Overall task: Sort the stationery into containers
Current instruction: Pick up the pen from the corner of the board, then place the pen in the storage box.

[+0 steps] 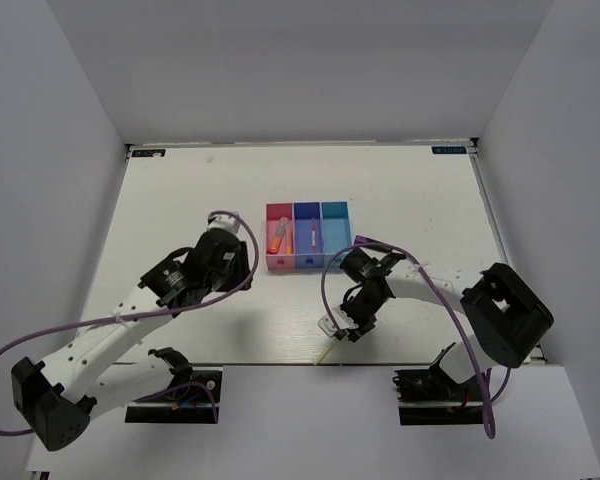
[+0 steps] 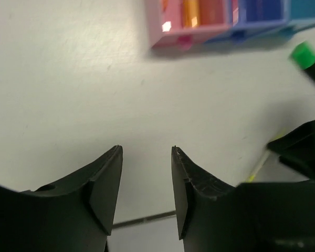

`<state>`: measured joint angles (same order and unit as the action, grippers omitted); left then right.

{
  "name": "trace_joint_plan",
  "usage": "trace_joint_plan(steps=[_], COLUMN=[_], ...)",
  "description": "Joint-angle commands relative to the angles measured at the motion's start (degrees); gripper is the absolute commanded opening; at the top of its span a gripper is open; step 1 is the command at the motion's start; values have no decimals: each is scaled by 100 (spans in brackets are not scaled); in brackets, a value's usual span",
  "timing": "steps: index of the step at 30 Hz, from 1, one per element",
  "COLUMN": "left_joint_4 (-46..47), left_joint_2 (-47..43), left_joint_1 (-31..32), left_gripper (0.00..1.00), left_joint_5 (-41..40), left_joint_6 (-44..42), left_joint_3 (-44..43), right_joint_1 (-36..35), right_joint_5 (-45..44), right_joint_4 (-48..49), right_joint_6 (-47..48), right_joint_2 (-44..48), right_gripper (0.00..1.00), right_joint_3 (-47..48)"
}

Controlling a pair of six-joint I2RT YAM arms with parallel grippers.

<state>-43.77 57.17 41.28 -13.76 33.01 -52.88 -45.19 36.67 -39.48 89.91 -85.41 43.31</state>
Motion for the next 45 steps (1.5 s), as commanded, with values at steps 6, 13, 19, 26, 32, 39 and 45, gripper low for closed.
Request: trace_joint_plan(steps=[6, 13, 19, 26, 32, 39, 45], left_joint_4=[-624, -747, -782, -510, -290, -281, -343], left_joint_2=[-1092, -1664, -1876, -1841, -1762, -1700, -1735], left_joint_1=[-23, -14, -23, -23, -32, -23, -23], left_gripper=[53, 53, 53, 53, 53, 53, 53], left_joint_5=[-259, -312, -233, 22, 180, 189, 181], left_joint_6=[320, 372, 372, 486, 618, 618, 662], left_joint_3=[964, 1359, 1535, 1728, 1984, 1896, 1948], right_joint_1=[-385, -640, -675, -632, -579, -421, -219], right_joint_5=[-739, -1301, -1136, -2188, -3856, -5737, -6382], right_joint_4=[301, 538, 398, 802, 1092, 1206, 1135], right_joint_6=[-342, -886, -2857, -5727, -7618, -9463, -10748], right_joint_2=[-424, -425, -12, -125, -555, -1408, -2103], right_gripper=[36, 0, 0, 0, 0, 0, 0], right_joint_3=[81, -305, 220, 2339, 3507, 4352, 4924])
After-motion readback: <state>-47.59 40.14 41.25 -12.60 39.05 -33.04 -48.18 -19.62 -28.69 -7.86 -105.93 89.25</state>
